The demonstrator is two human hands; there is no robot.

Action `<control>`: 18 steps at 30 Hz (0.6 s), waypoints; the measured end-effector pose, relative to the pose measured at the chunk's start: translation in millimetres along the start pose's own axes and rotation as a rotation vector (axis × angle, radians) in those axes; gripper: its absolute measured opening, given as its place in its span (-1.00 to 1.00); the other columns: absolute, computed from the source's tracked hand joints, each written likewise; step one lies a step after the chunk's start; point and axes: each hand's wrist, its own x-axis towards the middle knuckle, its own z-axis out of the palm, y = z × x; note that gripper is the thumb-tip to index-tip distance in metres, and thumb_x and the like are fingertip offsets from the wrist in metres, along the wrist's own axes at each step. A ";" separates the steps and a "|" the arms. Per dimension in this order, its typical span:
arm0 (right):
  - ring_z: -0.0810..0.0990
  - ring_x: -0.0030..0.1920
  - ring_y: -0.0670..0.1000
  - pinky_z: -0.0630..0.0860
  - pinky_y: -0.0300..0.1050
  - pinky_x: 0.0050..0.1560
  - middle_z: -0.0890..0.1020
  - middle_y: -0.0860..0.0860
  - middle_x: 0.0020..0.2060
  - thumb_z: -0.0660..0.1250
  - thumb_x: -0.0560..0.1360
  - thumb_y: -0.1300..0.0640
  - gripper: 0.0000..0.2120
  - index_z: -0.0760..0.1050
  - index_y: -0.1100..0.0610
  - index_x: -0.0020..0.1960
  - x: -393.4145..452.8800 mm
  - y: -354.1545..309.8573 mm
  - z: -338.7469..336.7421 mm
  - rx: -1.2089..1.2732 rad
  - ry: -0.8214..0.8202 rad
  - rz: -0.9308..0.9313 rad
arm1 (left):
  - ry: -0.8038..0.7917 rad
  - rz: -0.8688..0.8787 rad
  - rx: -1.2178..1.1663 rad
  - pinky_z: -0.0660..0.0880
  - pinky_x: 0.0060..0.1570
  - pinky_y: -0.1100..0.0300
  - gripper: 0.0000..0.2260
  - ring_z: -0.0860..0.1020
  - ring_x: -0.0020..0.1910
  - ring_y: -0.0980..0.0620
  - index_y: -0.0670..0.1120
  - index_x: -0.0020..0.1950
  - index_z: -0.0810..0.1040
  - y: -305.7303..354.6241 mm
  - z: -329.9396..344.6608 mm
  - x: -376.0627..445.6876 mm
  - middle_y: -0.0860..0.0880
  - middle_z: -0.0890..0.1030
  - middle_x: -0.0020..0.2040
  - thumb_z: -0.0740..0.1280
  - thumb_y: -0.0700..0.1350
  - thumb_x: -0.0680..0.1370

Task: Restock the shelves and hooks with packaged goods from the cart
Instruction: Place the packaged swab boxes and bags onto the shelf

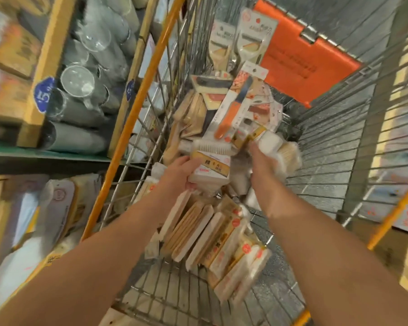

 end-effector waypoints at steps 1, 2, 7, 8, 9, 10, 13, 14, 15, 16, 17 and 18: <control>0.59 0.11 0.01 0.50 -0.18 -0.03 0.59 0.03 0.15 0.47 0.45 -0.09 -0.42 0.42 0.14 0.37 1.1 0.1 2.7 -0.022 0.039 0.001 | 0.001 -0.011 0.005 0.49 0.00 0.01 -0.44 0.61 0.01 -0.06 -0.10 0.19 0.53 -0.1 -2.2 3.0 -0.12 0.65 0.09 0.43 0.10 0.24; 0.57 0.14 0.05 0.49 -0.15 0.06 0.58 0.06 0.16 0.48 0.44 -0.06 -0.40 0.41 0.17 0.37 3.4 0.7 3.8 -0.036 0.077 -0.011 | -0.004 -0.015 0.004 0.51 0.00 0.04 -0.49 0.62 0.00 -0.04 -0.07 0.16 0.53 0.0 -3.3 4.6 -0.09 0.66 0.06 0.43 0.09 0.26; 0.56 -0.08 0.05 0.45 -0.18 -0.17 0.57 0.06 -0.11 0.53 0.40 0.08 -0.53 0.39 0.22 0.16 -6.6 -13.8 -14.9 -0.009 0.207 -0.165 | 0.008 0.013 -0.031 0.57 -0.06 0.10 -0.55 0.62 0.07 -0.04 -0.03 0.15 0.53 0.5 -3.5 -3.9 -0.12 0.63 0.14 0.41 0.10 0.31; 0.57 -0.08 0.04 0.47 -0.17 -0.16 0.57 0.05 -0.12 0.53 0.39 0.14 -0.58 0.38 0.19 0.11 -15.5 -18.3 -21.9 0.017 0.202 -0.214 | 0.017 0.021 -0.035 0.56 -0.04 0.06 -0.57 0.60 0.12 -0.07 0.00 0.13 0.54 2.1 -2.9 -7.6 -0.14 0.61 0.18 0.41 0.11 0.30; 0.59 -0.07 0.05 0.51 -0.16 -0.14 0.60 0.06 -0.09 0.52 0.39 0.19 -0.61 0.39 0.17 0.09 -22.3 -20.3 -30.6 0.051 0.172 -0.249 | 0.030 0.031 -0.047 0.56 -0.02 0.02 -0.61 0.58 0.18 -0.11 0.03 0.11 0.54 4.3 -2.0 -11.7 -0.15 0.59 0.22 0.41 0.11 0.32; 0.63 -0.05 0.06 0.57 -0.13 -0.09 0.63 0.09 -0.04 0.50 0.38 0.21 -0.63 0.43 0.18 0.10 -29.1 -20.9 -40.9 0.090 0.105 -0.271 | 0.046 0.045 -0.051 0.57 -0.02 0.01 -0.67 0.55 0.22 -0.14 0.06 0.10 0.55 5.6 -2.2 -13.7 -0.17 0.56 0.26 0.40 0.09 0.37; 0.67 -0.12 0.03 0.59 -0.16 -0.19 0.67 0.08 -0.05 0.44 0.42 0.14 -0.71 0.51 0.14 0.11 -56.5 -26.4 -69.9 0.153 -0.191 -0.278 | 0.070 0.052 -0.077 0.56 -0.19 0.25 -0.85 0.61 0.10 0.06 0.01 0.14 0.54 14.8 7.7 -36.7 -0.16 0.58 0.24 0.30 -0.06 0.59; 0.64 -0.19 0.00 0.53 -0.19 -0.26 0.66 0.06 -0.10 0.44 0.42 0.10 -0.72 0.50 0.12 0.09 -66.3 -29.7 -78.6 0.150 -0.281 -0.271 | 0.056 0.072 -0.096 0.51 -0.29 0.40 -0.86 0.62 -0.06 0.27 -0.04 0.18 0.50 16.4 11.3 -43.1 -0.08 0.60 0.14 0.25 -0.15 0.64; 0.60 -0.23 0.00 0.48 -0.17 -0.26 0.64 0.04 -0.14 0.46 0.37 0.05 -0.69 0.47 0.09 0.05 -76.8 -34.4 -86.7 0.144 -0.345 -0.267 | 0.039 0.096 -0.139 0.44 -0.36 0.50 -0.85 0.57 -0.23 0.42 -0.06 0.20 0.42 19.2 15.1 -51.0 0.04 0.55 0.02 0.20 -0.24 0.65; 0.56 -0.23 0.00 0.46 -0.14 -0.22 0.62 0.03 -0.16 0.47 0.31 0.00 -0.64 0.42 0.06 0.01 -86.5 -39.8 -93.6 0.117 -0.394 -0.279 | 0.021 0.133 -0.152 0.41 -0.37 0.55 -0.84 0.51 -0.34 0.51 -0.08 0.19 0.35 25.0 19.1 -63.6 0.12 0.47 -0.06 0.18 -0.29 0.66; 0.57 -0.21 0.00 0.47 -0.10 -0.16 0.61 0.01 -0.13 0.47 0.28 -0.04 -0.59 0.39 0.05 0.02 -94.8 -44.5 -100.4 0.071 -0.433 -0.293 | 0.000 0.154 -0.114 0.41 -0.36 0.53 -0.84 0.51 -0.35 0.51 -0.10 0.19 0.35 28.8 20.7 -72.7 0.12 0.46 -0.07 0.22 -0.27 0.65; 0.58 -0.18 -0.01 0.49 -0.08 -0.12 0.60 0.01 -0.09 0.47 0.25 -0.09 -0.52 0.38 0.04 0.06 -104.3 -49.7 -106.2 0.019 -0.466 -0.312 | 0.014 0.180 -0.041 0.45 -0.33 0.46 -0.82 0.57 -0.29 0.41 -0.11 0.19 0.41 32.2 22.8 -79.9 0.05 0.54 -0.03 0.31 -0.18 0.60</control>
